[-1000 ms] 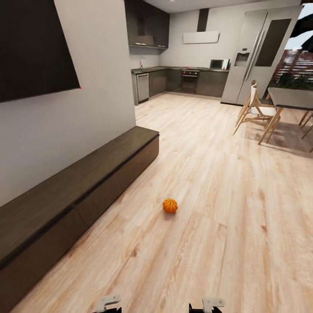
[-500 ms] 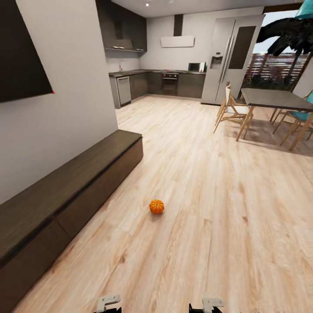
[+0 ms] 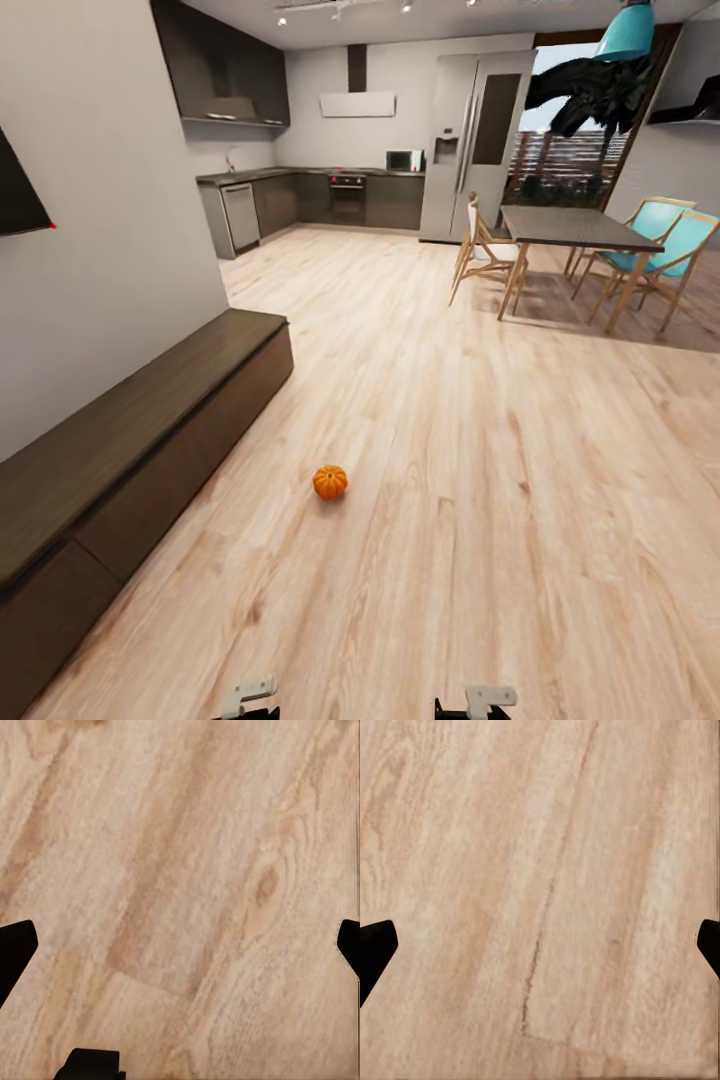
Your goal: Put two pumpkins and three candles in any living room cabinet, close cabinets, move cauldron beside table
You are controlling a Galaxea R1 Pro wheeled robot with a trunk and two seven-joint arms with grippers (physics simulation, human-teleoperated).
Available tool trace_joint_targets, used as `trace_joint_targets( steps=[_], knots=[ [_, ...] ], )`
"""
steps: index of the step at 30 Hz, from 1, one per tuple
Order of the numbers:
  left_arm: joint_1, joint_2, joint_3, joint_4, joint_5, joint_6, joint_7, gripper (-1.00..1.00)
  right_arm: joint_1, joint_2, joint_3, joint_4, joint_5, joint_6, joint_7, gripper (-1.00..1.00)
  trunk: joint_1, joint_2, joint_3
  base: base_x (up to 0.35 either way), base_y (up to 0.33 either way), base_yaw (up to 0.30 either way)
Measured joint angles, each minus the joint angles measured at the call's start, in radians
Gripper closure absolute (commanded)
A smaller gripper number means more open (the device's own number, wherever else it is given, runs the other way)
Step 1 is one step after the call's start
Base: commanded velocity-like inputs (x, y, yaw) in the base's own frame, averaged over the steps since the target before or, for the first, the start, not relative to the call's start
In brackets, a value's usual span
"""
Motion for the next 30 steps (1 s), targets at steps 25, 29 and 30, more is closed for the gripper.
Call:
trace_joint_targets(
  steps=[25,29,30],
  knots=[
    [0.001,0.000,0.000,0.000,-0.001,0.000,0.000,-1.00,0.000,0.001,0.000,-0.001,0.000,0.000,0.000,-1.00,0.000,0.000,0.020,0.000,0.000,-0.232],
    [0.000,0.000,0.000,0.000,-0.001,0.000,0.000,-1.00,0.000,0.001,0.000,-0.002,0.000,0.000,0.000,-1.00,0.000,0.000,0.017,0.000,0.000,-0.180],
    [0.001,0.000,0.000,0.000,-0.001,0.000,0.000,-1.00,0.000,0.001,0.000,-0.002,0.000,0.000,0.000,-1.00,0.000,0.000,0.016,0.000,0.000,-0.221]
  ],
)
